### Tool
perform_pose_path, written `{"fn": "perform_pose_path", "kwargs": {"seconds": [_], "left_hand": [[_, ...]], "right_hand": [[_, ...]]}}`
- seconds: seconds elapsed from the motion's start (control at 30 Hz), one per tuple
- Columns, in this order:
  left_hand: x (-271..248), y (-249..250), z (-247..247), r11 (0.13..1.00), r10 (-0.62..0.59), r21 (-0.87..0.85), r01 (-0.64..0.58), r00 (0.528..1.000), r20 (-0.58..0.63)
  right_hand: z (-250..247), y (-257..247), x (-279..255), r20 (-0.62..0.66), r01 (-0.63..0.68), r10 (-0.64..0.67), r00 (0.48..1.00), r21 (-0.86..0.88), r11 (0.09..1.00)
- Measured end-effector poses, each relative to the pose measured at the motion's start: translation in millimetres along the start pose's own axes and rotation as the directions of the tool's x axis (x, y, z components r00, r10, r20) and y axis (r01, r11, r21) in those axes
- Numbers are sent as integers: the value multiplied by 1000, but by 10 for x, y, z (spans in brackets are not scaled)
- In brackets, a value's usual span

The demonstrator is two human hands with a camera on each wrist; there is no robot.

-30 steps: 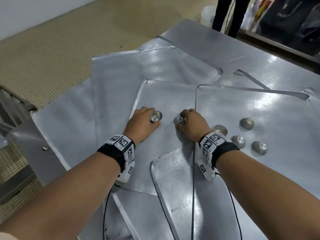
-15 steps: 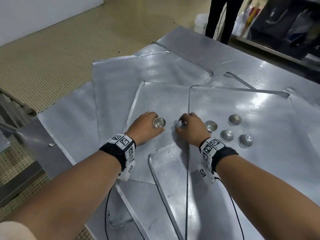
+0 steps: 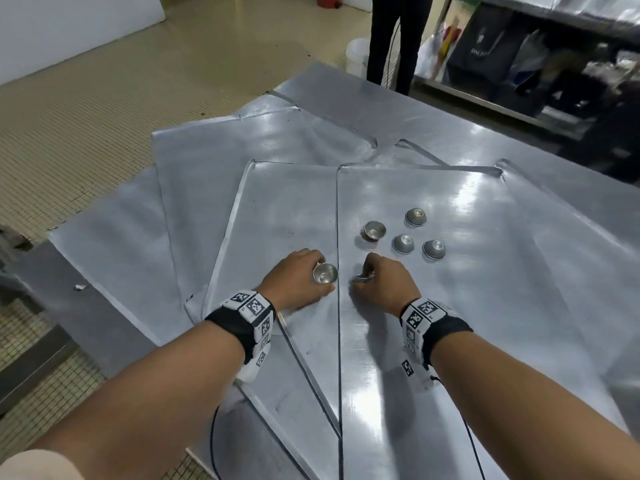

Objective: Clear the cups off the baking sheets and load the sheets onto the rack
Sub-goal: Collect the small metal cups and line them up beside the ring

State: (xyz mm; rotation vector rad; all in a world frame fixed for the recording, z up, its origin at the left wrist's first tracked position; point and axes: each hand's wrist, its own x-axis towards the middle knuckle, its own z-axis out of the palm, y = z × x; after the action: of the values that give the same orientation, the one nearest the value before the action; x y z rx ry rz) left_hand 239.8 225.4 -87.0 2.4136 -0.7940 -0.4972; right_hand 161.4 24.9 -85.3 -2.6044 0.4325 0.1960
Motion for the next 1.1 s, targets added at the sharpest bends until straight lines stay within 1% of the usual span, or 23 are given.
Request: {"fn": "perform_pose_path", "kwargs": {"seconds": [0.1, 0.17, 0.23, 0.37, 0.57, 0.73, 0.9, 1.1], "left_hand": [[-46, 173, 86, 1000, 24, 4, -24, 1000, 13], [-71, 272, 158, 999, 48, 11, -48, 999, 25], [-102, 366, 252, 996, 76, 35, -78, 996, 53], [-201, 566, 457, 992, 99, 63, -106, 989, 107], [-408, 959, 791, 988, 139, 50, -148, 979, 152], [-610, 1470, 1085, 979, 184, 57, -197, 967, 174], [-847, 2081, 1425, 971, 225, 31, -236, 951, 211], [-1144, 2769, 1911, 947, 306, 4, -320, 910, 278]], "right_hand": [[-15, 169, -215, 45, -46, 45, 998, 26, 999], [-35, 278, -364, 85, -57, 58, 995, -9, 998], [-62, 381, -526, 93, -72, 74, 993, -34, 997], [-109, 604, -855, 72, -127, 128, 989, -23, 992], [-269, 990, -1416, 25, -180, 179, 983, 17, 984], [-455, 1406, -1981, -69, -218, 223, 972, 64, 974], [-642, 1883, -2589, -68, -254, 259, 964, 67, 965], [-774, 2361, -3401, -113, -306, 322, 940, 136, 942]]}}
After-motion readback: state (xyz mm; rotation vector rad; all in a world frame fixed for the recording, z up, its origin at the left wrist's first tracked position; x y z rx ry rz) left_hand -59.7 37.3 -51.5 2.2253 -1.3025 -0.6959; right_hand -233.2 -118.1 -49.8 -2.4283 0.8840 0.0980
